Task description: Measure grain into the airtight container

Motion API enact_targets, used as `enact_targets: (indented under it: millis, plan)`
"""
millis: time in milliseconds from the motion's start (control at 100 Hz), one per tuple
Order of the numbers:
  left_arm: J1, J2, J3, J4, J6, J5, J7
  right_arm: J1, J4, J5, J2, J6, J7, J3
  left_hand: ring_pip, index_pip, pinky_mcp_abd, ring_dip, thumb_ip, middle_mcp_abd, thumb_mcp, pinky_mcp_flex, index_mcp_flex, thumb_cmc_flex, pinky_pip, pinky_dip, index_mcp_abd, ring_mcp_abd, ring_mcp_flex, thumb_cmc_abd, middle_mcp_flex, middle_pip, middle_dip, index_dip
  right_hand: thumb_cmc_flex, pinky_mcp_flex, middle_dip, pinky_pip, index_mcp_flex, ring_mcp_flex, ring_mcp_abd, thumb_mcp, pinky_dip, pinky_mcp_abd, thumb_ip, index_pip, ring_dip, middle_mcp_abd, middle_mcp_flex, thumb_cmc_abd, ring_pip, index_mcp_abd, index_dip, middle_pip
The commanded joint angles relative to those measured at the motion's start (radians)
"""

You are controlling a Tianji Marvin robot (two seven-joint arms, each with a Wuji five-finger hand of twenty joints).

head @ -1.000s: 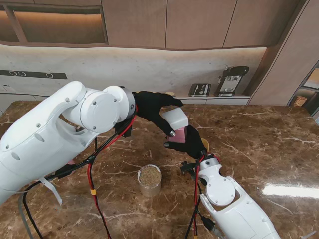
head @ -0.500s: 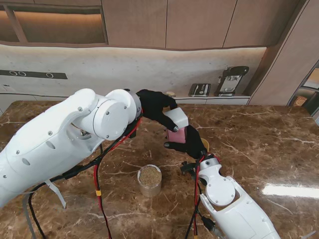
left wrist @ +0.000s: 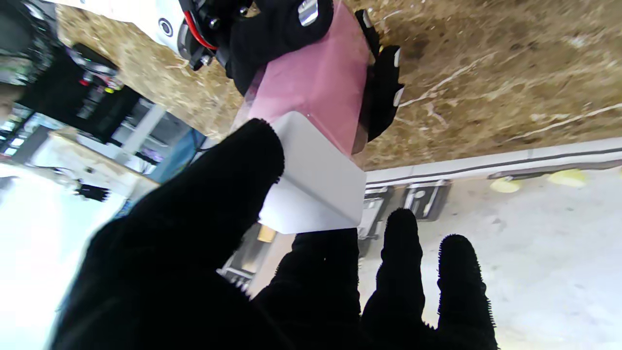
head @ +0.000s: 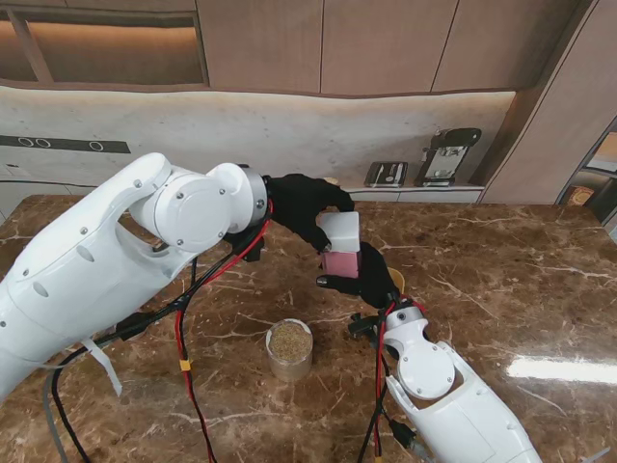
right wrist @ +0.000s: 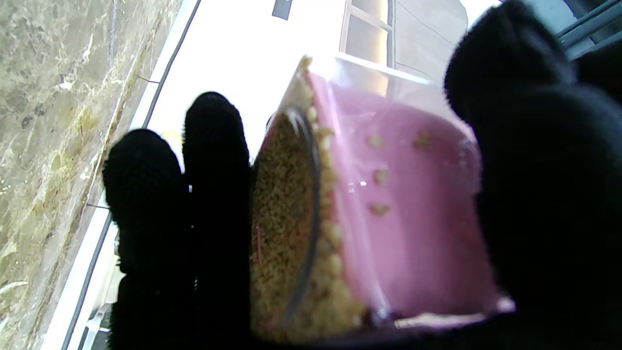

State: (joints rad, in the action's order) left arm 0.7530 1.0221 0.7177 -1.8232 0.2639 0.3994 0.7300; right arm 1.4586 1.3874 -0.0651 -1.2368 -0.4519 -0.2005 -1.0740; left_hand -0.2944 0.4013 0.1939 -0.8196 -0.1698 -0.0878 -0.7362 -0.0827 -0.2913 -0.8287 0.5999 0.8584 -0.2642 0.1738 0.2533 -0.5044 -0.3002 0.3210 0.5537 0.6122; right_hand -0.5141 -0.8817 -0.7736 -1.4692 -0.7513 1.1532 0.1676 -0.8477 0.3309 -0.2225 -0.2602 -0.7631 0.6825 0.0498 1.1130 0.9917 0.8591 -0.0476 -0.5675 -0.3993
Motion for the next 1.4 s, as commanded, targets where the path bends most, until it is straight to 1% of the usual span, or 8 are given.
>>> enact_targets:
  millis: [0,270,590,770,890,1120,1180,1390]
  plan:
    - [0.023,0.011,0.015,0.029,-0.016,-0.021,-0.037,0.006,0.002,-0.010,-0.002,0.002,0.016,-0.003,0.001,0.288,-0.021,0.008,0.079,0.069,-0.245,0.007,-0.107,-0.278,0.025,0.031,0.610,-0.037,-0.023,0.100,0.024,0.036,0.014,0.064,-0.183,0.002,-0.020,0.019,-0.120,0.033,-0.108,-0.228,0.025,0.061,-0.009,-0.165,0.001,-0.117,0.113,-0.401,0.012,-0.220,0.002,-0.173]
    - [0.043,0.023,0.019,0.070,-0.109,-0.044,-0.083,0.006,0.001,-0.008,-0.002,-0.003,0.014,-0.004,-0.045,0.334,-0.005,0.012,0.076,0.086,-0.248,0.041,-0.258,-0.278,0.127,0.015,0.617,-0.047,0.019,0.101,0.017,0.071,-0.004,0.031,-0.183,0.002,-0.020,0.019,-0.120,0.033,-0.108,-0.226,0.025,0.061,-0.009,-0.165,0.001,-0.118,0.113,-0.403,0.012,-0.218,0.002,-0.173]
    - [0.036,0.021,-0.008,0.065,-0.048,-0.071,-0.066,0.003,-0.004,0.003,-0.002,-0.004,0.013,-0.003,0.022,-0.045,0.103,0.171,0.075,0.020,0.120,0.157,0.127,0.302,0.221,-0.034,0.258,0.030,0.173,-0.039,-0.014,-0.031,-0.153,-0.255,-0.183,0.002,-0.020,0.019,-0.120,0.034,-0.108,-0.227,0.025,0.061,-0.009,-0.165,0.001,-0.118,0.113,-0.402,0.012,-0.218,0.003,-0.172]
    - [0.041,0.035,-0.032,0.077,-0.060,-0.020,-0.121,0.002,-0.004,0.007,0.000,-0.006,0.017,0.001,-0.030,-0.262,0.162,0.167,0.082,0.008,0.214,0.287,0.154,0.282,0.400,-0.015,0.405,0.055,0.262,-0.047,0.039,-0.029,-0.186,-0.359,-0.183,0.002,-0.020,0.019,-0.121,0.033,-0.109,-0.228,0.025,0.061,-0.009,-0.165,0.001,-0.118,0.114,-0.401,0.012,-0.219,0.003,-0.172]
    - [0.019,0.035,-0.060,0.084,-0.079,-0.003,-0.115,0.002,-0.004,0.007,0.000,-0.006,0.018,0.002,-0.122,-0.077,0.170,0.082,0.073,0.017,0.091,0.347,0.095,0.255,0.489,-0.053,0.515,0.049,0.321,-0.096,0.004,0.028,-0.134,-0.188,-0.182,0.002,-0.020,0.019,-0.121,0.034,-0.108,-0.228,0.025,0.061,-0.009,-0.165,0.001,-0.119,0.114,-0.401,0.012,-0.220,0.003,-0.172]
    - [-0.004,0.040,-0.105,0.107,-0.080,0.010,-0.118,0.002,-0.002,0.005,-0.001,-0.011,0.013,0.002,-0.371,0.413,0.114,-0.210,0.074,0.033,-0.219,0.517,-0.016,0.052,0.598,-0.109,0.467,0.008,0.505,-0.072,-0.158,0.257,0.159,0.094,-0.182,0.002,-0.020,0.019,-0.119,0.034,-0.108,-0.228,0.025,0.061,-0.009,-0.165,0.001,-0.118,0.114,-0.401,0.011,-0.219,0.003,-0.172]
    - [0.003,0.045,-0.103,0.117,-0.086,0.005,-0.137,0.002,-0.003,0.005,-0.001,-0.012,0.014,0.002,-0.347,0.523,0.098,-0.386,0.011,0.043,-0.187,0.594,-0.140,-0.106,0.641,-0.128,0.461,0.019,0.608,-0.100,-0.330,0.241,0.391,0.187,-0.181,0.002,-0.020,0.019,-0.119,0.034,-0.108,-0.229,0.025,0.061,-0.009,-0.165,0.001,-0.119,0.115,-0.399,0.011,-0.220,0.003,-0.173]
    - [0.029,0.055,-0.083,0.129,-0.081,-0.003,-0.179,0.003,-0.001,0.000,0.002,-0.010,0.026,0.001,-0.308,0.640,0.058,-0.432,0.001,0.072,-0.182,0.683,-0.428,-0.205,0.640,-0.118,0.429,0.051,0.681,-0.159,-0.598,0.138,0.555,0.198,-0.077,0.020,-0.026,0.037,-0.076,0.004,-0.113,-0.264,0.020,0.070,-0.021,-0.143,-0.004,-0.119,0.082,-0.277,-0.011,-0.195,0.019,-0.151]
